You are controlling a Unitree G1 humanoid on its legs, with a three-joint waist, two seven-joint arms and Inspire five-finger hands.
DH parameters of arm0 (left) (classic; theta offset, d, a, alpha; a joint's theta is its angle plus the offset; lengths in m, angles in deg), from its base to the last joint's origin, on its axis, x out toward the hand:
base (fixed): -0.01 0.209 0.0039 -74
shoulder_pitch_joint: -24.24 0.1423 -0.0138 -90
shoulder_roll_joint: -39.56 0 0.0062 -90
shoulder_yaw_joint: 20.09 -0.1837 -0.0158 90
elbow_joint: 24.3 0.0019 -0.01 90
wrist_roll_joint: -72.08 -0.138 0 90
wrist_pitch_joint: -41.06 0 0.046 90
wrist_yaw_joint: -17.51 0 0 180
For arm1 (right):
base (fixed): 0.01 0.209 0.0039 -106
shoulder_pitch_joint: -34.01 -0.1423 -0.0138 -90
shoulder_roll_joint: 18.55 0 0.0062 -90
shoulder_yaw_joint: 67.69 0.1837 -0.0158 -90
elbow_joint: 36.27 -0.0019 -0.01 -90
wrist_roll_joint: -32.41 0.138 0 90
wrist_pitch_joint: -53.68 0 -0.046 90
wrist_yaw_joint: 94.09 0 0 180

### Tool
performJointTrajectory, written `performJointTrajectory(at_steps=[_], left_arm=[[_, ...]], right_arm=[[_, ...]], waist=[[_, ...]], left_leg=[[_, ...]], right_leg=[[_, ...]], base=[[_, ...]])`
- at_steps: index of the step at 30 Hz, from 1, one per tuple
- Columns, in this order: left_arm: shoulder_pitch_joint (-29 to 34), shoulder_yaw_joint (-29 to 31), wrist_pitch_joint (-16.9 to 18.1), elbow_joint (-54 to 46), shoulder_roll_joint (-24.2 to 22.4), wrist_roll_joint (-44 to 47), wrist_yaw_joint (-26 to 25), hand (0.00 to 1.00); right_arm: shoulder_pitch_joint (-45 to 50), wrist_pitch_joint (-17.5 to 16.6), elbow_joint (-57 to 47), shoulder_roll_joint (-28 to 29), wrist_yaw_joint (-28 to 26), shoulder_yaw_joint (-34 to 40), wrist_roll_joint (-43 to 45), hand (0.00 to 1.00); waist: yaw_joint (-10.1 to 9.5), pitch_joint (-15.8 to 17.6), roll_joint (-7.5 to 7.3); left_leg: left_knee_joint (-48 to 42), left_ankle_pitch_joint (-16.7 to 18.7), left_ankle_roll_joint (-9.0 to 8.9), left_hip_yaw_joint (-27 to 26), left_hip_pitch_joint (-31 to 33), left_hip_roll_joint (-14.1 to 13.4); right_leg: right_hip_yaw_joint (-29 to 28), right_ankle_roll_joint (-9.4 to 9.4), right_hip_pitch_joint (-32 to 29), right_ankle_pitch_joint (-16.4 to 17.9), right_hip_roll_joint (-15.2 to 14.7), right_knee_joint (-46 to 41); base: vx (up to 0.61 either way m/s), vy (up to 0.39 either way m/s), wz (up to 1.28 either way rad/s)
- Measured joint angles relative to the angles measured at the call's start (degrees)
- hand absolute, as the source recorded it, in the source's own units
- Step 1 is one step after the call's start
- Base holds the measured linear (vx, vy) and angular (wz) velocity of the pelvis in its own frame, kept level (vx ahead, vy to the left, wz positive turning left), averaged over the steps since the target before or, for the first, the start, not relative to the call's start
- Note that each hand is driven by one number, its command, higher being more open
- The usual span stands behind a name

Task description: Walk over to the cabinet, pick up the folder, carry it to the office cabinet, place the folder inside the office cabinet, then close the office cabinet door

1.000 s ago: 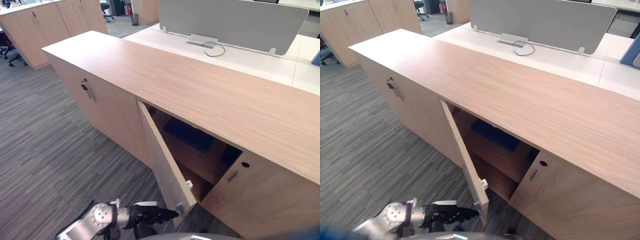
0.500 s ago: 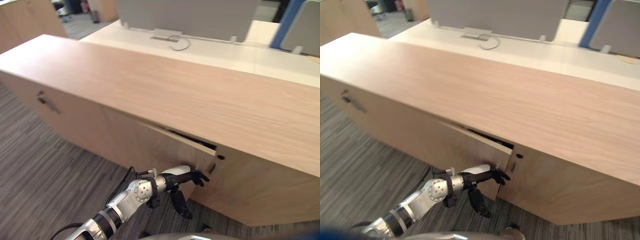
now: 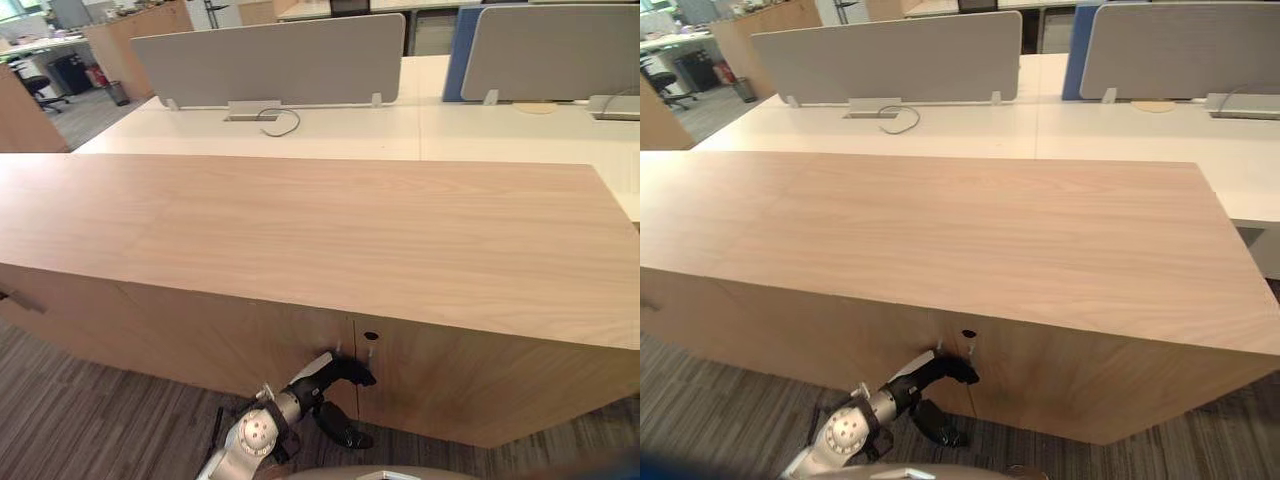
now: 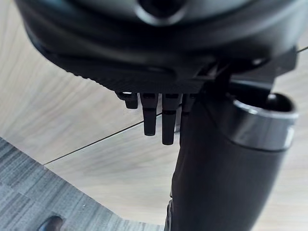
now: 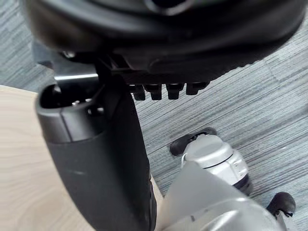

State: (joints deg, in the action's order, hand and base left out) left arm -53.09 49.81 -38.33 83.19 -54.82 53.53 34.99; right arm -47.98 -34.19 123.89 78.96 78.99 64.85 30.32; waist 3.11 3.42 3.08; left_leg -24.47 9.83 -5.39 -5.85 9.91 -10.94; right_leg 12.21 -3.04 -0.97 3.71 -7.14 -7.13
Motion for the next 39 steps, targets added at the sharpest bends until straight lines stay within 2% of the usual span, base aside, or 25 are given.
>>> performJointTrajectory(at_steps=[1, 2, 3, 4, 5, 9, 11, 15, 18, 23, 28, 33, 39], left_arm=[[0.78, 0.35, 0.02, -0.06, -0.38, 0.0, -0.07, 1.0], [2.1, 0.82, 0.25, 0.04, -0.81, 0.06, -0.2, 1.0], [2.75, 1.25, -0.03, 0.17, -0.8, 0.0, -0.19, 1.0], [3.82, 1.44, -0.12, 0.13, -0.83, 0.03, -0.22, 1.0], [4.68, 1.46, -0.07, 0.13, -1.24, 0.05, -0.21, 1.0], [7.16, 3.91, 0.46, 5.93, -5.75, 5.81, -0.31, 1.0], [6.55, 10.09, -1.23, 16.28, -9.07, 17.2, -3.17, 1.0], [5.67, 20.27, -2.88, 26.0, -9.44, 35.45, -7.17, 1.0], [4.71, 21.71, -2.92, 28.86, -9.46, 40.7, -7.3, 1.0], [3.81, 24.87, -2.98, 31.06, -10.5, 42.78, -7.49, 1.0], [3.75, 27.94, -3.13, 32.35, -11.73, 41.97, -8.55, 1.0], [3.6, 28.6, -3.08, 32.69, -11.74, 38.19, -9.77, 1.0], [3.52, 28.6, -3.1, 32.78, -11.68, 38.0, -9.74, 1.0]], right_arm=[[-0.15, -0.05, -0.64, 0.16, -0.04, -0.26, 0.0, 1.0], [-0.29, -0.36, -1.98, 0.73, 0.04, -1.07, -0.07, 1.0], [-0.31, -0.43, -2.55, 1.85, -0.03, -1.17, -0.04, 1.0], [0.55, -0.64, -3.58, 3.62, -0.65, -1.82, -0.04, 1.0], [1.76, -0.65, -4.35, 4.68, -0.82, -2.83, 0.04, 1.0], [3.59, -1.06, -6.48, 5.27, -0.66, -2.65, 0.48, 1.0], [4.09, -1.06, -6.88, 5.3, 0.04, -2.85, 0.45, 1.0], [4.13, -1.02, -6.88, 5.77, 1.54, -3.8, 0.56, 1.0], [4.03, -1.11, -6.91, 6.42, 2.29, -3.98, 0.67, 1.0], [3.94, -1.07, -7.35, 7.31, 2.89, -6.16, 1.21, 1.0], [3.99, -0.95, -7.33, 7.26, 4.06, -8.42, 1.2, 1.0], [4.04, -0.94, -6.91, 6.92, 4.74, -10.05, 1.24, 1.0], [4.0, -0.93, -6.9, 6.68, 4.8, -11.08, 1.23, 1.0]], waist=[[-0.06, 0.12, 0.32], [-0.42, 0.49, 1.12], [-0.34, 0.72, 1.0], [0.18, 0.52, -0.41], [0.24, 0.38, -1.07], [0.48, -0.99, -0.87], [0.47, -1.74, -0.42], [-0.17, -1.91, -0.11], [-1.27, -1.95, -0.12], [-1.57, -2.07, -0.34], [-1.76, -2.61, -1.15], [-2.54, -2.86, -1.52], [-2.67, -2.88, -1.58]], left_leg=[[3.29, -0.2, 0.13, 1.78, -1.09, 0.93], [7.25, -1.2, 1.95, 3.38, -3.07, 1.41], [7.74, -0.9, 1.52, 2.14, -4.0, 1.41], [9.62, -0.56, 1.49, 0.77, -5.65, 2.4], [11.27, -0.63, 1.63, 0.0, -6.71, 3.36], [18.02, -2.82, 2.13, -0.42, -9.99, 5.97], [20.45, -4.55, 2.77, 0.34, -11.47, 6.31], [21.71, -5.08, 2.37, 1.91, -12.53, 5.65], [22.63, -5.41, 1.82, 2.06, -13.51, 5.63], [23.43, -5.77, 1.98, 1.74, -13.92, 5.45], [26.03, -7.48, 1.81, 2.08, -14.96, 5.25], [26.85, -7.96, 1.76, 2.24, -15.09, 4.93], [27.39, -8.19, 1.61, 3.3, -14.92, 5.08]], right_leg=[[-0.81, -0.2, 0.17, -0.06, 0.65, 0.04], [-2.77, -0.85, 0.54, -0.16, 2.22, 0.07], [-3.32, -1.5, 1.46, -0.55, 2.13, 0.66], [-3.33, -2.43, 2.84, -1.73, 1.16, 2.62], [-3.73, -2.34, 3.11, -1.96, 0.2, 3.26], [-3.98, -3.17, 3.81, -2.35, -1.66, 5.32], [-2.79, -3.4, 4.44, -2.07, -1.45, 6.11], [-0.2, -3.2, 6.37, -1.63, -0.59, 7.0], [0.62, -3.14, 7.36, -1.42, -0.58, 7.27], [0.77, -3.15, 7.63, -1.42, -0.57, 8.03], [1.73, -3.07, 7.9, -1.49, -0.05, 8.39], [1.98, -2.97, 7.92, -1.57, 0.41, 8.71], [3.35, -2.98, 8.46, -1.58, 0.39, 9.36]], base=[[0.04, 0.196, -1.04], [0.05, 0.2, -0.77], [0.07, 0.186, -0.74], [0.11, 0.17, -0.38], [0.11, 0.107, -0.26], [0.14, 0.062, -0.04], [0.17, -0.014, 0.16], [0.14, -0.06, 0.22], [0.04, -0.016, 0.11], [-0.03, 0.003, -0.02], [-0.05, -0.005, 0.06], [0.0, -0.002, 0.01], [0.03, 0.001, 0.1]])
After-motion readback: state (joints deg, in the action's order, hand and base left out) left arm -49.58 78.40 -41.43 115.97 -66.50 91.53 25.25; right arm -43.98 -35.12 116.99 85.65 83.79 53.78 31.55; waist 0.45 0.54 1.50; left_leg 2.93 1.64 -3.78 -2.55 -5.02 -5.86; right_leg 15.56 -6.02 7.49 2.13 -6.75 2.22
